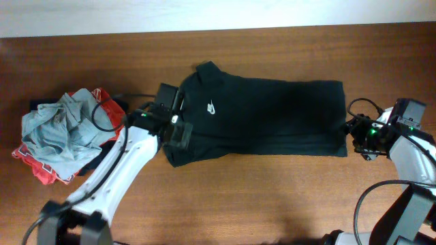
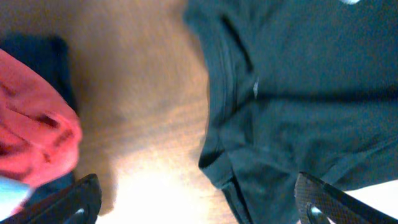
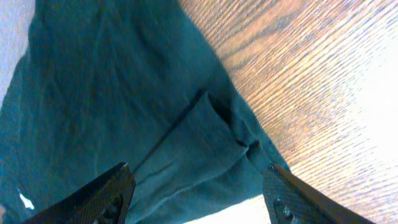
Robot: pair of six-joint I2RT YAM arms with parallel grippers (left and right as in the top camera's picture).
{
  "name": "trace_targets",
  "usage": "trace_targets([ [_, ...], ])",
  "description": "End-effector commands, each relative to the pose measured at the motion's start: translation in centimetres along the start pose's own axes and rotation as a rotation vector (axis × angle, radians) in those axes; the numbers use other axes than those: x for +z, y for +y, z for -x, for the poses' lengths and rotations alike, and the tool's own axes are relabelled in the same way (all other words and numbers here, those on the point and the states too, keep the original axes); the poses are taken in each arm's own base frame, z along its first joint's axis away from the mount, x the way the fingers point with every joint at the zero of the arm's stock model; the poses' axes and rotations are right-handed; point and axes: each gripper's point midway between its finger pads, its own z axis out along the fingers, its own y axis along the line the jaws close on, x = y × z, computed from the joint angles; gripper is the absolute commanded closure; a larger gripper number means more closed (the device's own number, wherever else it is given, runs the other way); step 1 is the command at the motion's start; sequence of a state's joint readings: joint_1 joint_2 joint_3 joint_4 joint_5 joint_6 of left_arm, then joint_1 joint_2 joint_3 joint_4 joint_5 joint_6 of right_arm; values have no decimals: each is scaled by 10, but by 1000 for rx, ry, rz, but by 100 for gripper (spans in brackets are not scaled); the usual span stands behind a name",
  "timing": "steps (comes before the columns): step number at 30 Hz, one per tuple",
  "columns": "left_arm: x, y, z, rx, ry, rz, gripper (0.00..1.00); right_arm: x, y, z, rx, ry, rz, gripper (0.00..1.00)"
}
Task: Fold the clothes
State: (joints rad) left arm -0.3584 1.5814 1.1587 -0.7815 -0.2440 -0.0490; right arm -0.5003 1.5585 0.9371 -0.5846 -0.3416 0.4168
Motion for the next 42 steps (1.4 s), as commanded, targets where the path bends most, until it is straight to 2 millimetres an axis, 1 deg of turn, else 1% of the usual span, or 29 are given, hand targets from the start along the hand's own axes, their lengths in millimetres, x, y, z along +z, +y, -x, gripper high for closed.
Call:
trace_targets([
  [1,-23,4,18,-31,-90,-13,11,-1,6,-3,-21,21,20,30],
  [4,-24,-1,24,-36,-114,-47,58,-5,7,-12,-47,47,12,30],
  [5,-25,-4,26,-37,-121,-62,70,-8,8,-15,-62,52,9,30],
  [6,-25,-6,29,-38,-133,-77,76,-9,10,-17,-80,53,11,30],
  [9,-28,-12,43,-47,-189,-114,75,-18,22,-19,-145,32,31,29],
  [12,-37,-19,68,-55,-286,-166,59,-31,43,-18,-216,-18,78,25],
  [13,-40,-22,75,-58,-313,-190,55,-35,54,-19,-264,-32,115,23],
  [14,-45,-25,84,-61,-346,-223,52,-38,65,-20,-309,-39,150,21],
  [16,-54,-27,99,-65,-393,-275,50,-43,86,-26,-401,-34,213,21],
  [18,-57,-24,112,-76,-410,-308,48,-45,102,-30,-466,-30,241,21],
  [20,-54,-23,125,-59,-397,-338,45,-49,115,-32,-510,-37,253,21],
  [22,-48,-20,137,-40,-378,-337,45,-53,120,-23,-512,-69,240,21],
  [26,-29,-22,165,35,-368,-322,43,-61,127,3,-488,-131,231,21],
  [28,-15,-24,179,64,-367,-317,41,-64,131,16,-485,-153,233,19],
  [30,1,-27,191,79,-360,-315,40,-62,135,30,-493,-176,236,15],
  [34,45,-36,208,124,-341,-311,36,-49,144,50,-532,-228,253,7],
  [35,59,-39,210,130,-335,-310,35,-45,144,55,-533,-241,247,7],
  [36,67,-41,212,132,-336,-310,33,-42,145,59,-537,-254,248,7],
  [37,80,-43,213,132,-332,-309,32,-37,146,63,-540,-263,251,7],
  [38,89,-45,215,132,-333,-309,32,-32,147,66,-541,-268,255,7],
  [39,101,-47,216,132,-335,-309,32,-28,147,68,-542,-269,255,7],
  [40,109,-49,216,138,-338,-308,32,-23,146,70,-541,-267,254,7],
  [41,122,-52,216,143,-343,-307,32,-12,143,71,-536,-254,249,7],
  [42,129,-54,216,143,-345,-307,32,-7,141,70,-532,-242,244,7],
])
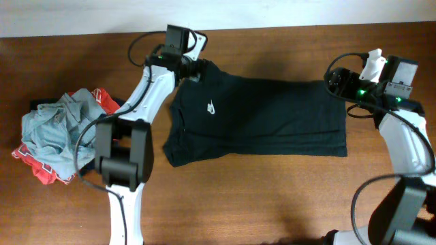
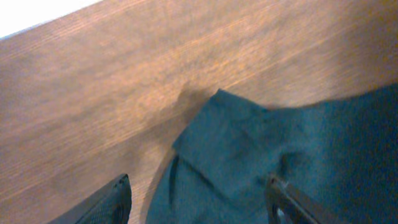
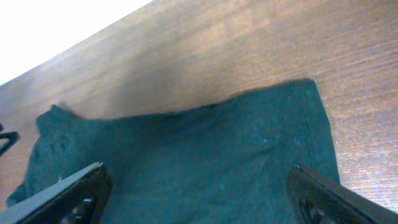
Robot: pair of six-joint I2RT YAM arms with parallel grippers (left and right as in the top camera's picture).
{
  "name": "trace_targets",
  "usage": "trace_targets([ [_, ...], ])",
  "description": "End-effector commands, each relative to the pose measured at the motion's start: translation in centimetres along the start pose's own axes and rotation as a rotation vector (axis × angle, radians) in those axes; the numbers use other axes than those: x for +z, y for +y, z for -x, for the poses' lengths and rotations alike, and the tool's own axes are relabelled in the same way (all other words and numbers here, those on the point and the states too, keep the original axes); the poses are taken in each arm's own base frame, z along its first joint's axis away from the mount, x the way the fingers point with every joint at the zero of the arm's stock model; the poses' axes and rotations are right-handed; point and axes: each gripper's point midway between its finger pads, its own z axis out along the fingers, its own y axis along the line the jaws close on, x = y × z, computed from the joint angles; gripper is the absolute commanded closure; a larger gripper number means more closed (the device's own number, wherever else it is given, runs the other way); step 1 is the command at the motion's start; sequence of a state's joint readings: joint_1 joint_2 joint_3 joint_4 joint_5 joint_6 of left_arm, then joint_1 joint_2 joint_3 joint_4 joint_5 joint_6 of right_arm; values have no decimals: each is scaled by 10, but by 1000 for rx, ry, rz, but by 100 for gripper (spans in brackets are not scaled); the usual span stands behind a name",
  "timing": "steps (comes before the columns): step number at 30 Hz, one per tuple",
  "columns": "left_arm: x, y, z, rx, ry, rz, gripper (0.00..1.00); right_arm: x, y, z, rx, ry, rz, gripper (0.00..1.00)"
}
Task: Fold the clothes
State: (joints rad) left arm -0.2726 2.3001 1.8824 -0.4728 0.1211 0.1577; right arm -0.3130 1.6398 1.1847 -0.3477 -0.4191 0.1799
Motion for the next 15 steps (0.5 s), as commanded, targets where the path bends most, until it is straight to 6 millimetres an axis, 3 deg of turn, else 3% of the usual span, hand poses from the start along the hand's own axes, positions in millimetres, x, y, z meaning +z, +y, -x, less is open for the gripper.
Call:
trace_targets([
  [1,28,2,-4,35,-17,-9,32,19,-14,-6,6,31,-20,7],
  [6,47,3,-10,40,-27,-8,33,44,-37,-26,35,94,-80,7],
  [9,52,3,-14,40,-21,-9,42,51,-52,-31,38,101,-140,7],
  [12,53,4,-12,42,-34,-7,62,53,-61,-29,36,90,-181,7],
  [15,53,4,-10,42,-39,-5,95,52,-68,-19,33,51,-192,7],
])
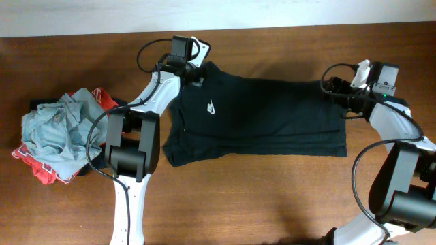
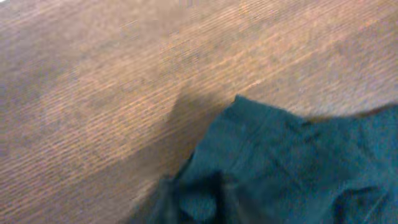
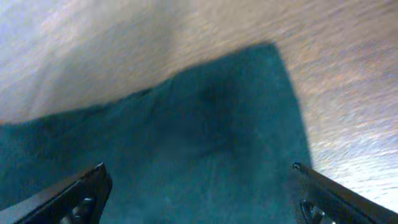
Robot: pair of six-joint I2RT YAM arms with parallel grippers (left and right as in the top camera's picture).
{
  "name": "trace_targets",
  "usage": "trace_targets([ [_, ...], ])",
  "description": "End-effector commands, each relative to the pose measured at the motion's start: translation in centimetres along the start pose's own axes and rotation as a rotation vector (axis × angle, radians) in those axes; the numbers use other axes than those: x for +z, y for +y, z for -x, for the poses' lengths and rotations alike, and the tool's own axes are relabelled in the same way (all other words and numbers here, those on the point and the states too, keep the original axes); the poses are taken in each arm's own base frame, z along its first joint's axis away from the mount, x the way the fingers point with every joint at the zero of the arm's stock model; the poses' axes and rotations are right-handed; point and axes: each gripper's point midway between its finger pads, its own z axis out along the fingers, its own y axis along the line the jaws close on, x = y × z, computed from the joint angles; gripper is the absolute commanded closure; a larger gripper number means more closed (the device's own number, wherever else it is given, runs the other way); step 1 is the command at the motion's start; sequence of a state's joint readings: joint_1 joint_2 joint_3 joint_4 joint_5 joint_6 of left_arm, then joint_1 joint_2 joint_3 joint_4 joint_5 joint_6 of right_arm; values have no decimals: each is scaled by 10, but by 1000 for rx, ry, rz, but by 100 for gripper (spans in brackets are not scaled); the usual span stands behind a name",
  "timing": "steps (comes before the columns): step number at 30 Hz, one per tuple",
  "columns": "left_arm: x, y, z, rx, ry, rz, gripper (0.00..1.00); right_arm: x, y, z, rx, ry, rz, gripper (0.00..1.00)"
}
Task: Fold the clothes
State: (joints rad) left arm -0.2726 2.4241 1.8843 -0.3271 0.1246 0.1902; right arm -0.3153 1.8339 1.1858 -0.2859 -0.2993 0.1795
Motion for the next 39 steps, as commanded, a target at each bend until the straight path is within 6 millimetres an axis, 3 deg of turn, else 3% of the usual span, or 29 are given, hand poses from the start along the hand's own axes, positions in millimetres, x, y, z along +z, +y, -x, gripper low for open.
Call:
trace_targets([
  [1,2,1,4,6,-7,-8,99,-3,-15,18,-7,-60,-53,7],
  [7,-5,-4,-15,-8,88,-27,100,-12,-40,36,23,-126,-80,7],
  [11,-20,-8,-15,-12,136,-38,99,-15,-49,41,35,-145,-89,7],
  [16,-53,-14,18,4,97,-38,100,-10,-50,41,33,-151,-79,8],
  [18,-71,-18,37,16,62,-36,100,-1,-54,36,39,-132,-82,8],
  [22,-88,-23,52,30,37,-25,100,21,-56,21,53,-78,-43,8],
  [29,-91,-33,38,45,104,-15,100,58,-56,4,73,-5,35,12],
  [39,-91,-42,31,52,137,-29,100,73,-50,8,4,-43,108,18],
])
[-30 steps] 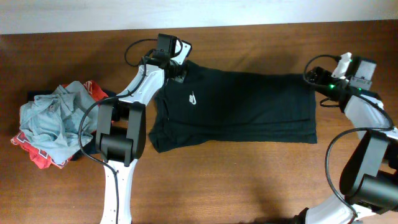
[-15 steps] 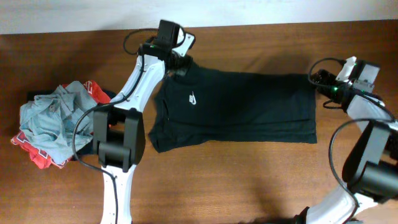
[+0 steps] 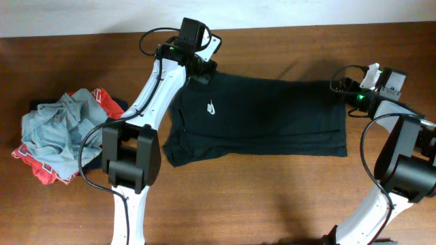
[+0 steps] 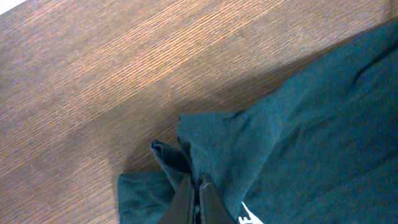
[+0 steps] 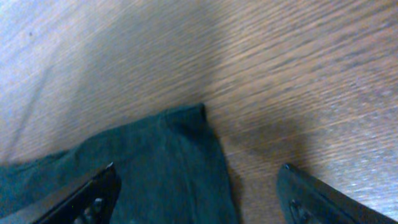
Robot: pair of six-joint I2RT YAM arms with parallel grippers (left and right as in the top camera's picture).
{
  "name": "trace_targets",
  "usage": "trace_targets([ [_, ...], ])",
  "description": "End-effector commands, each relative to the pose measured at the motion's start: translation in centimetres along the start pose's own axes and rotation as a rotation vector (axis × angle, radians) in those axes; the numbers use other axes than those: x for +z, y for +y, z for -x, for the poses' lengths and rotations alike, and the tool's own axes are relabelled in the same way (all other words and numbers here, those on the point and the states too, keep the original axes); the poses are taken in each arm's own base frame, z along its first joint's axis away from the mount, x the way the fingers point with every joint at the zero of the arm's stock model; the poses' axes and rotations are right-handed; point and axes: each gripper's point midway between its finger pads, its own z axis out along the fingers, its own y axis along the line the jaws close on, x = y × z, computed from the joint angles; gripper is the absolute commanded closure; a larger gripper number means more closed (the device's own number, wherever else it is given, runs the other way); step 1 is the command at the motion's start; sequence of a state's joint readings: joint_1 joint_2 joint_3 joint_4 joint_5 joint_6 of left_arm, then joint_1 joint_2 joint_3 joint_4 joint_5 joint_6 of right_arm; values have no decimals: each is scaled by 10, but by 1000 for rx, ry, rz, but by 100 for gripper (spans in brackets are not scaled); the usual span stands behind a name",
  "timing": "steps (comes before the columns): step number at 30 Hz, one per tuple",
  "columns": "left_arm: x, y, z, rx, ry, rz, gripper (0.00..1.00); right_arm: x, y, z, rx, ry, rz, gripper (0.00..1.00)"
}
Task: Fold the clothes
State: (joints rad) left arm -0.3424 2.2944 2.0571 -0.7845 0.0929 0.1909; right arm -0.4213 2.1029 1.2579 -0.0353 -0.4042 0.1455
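A black T-shirt point(image 3: 272, 116) with a small white logo point(image 3: 212, 107) lies spread flat across the middle of the wooden table. At its far left corner my left gripper point(image 3: 203, 70) is shut on a pinch of the shirt's fabric. The wrist view shows the left gripper point(image 4: 198, 198) with its fingertips pressed together and bunched cloth point(image 4: 168, 155) just ahead. My right gripper point(image 3: 346, 94) sits at the far right corner. In its wrist view the right gripper point(image 5: 199, 202) is open, jaws wide to either side of the shirt's corner point(image 5: 193, 124).
A heap of other clothes point(image 3: 61, 133), grey on top of red, lies at the table's left end. A pale strip point(image 3: 68, 17) runs behind the table's far edge. Bare wood point(image 3: 272, 197) lies in front of the shirt.
My left gripper, then low over the shirt's far left corner, is now shut on that corner's fabric. My right gripper has shifted slightly toward the far right corner and stays open.
Both grippers stood open at the shirt's near corners, left and right. Then both were open over its far edge, then closer to the two far corners. Now the left is shut on the far left corner and the right straddles the far right one.
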Motion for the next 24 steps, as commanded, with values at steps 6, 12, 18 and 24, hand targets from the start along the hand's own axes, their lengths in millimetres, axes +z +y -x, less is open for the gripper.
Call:
trace_targets([
  [6,-9,-1,7,12,-19,12,100,11,11,-14,-49,42,90,25],
  [12,-9,-1,7,13,-20,12,100,9,23,-17,-66,53,166,40],
  [18,-9,-1,8,13,-22,12,100,9,23,-14,-66,43,162,59],
  [24,-9,-1,8,13,-21,12,100,9,22,-10,-29,31,155,83],
])
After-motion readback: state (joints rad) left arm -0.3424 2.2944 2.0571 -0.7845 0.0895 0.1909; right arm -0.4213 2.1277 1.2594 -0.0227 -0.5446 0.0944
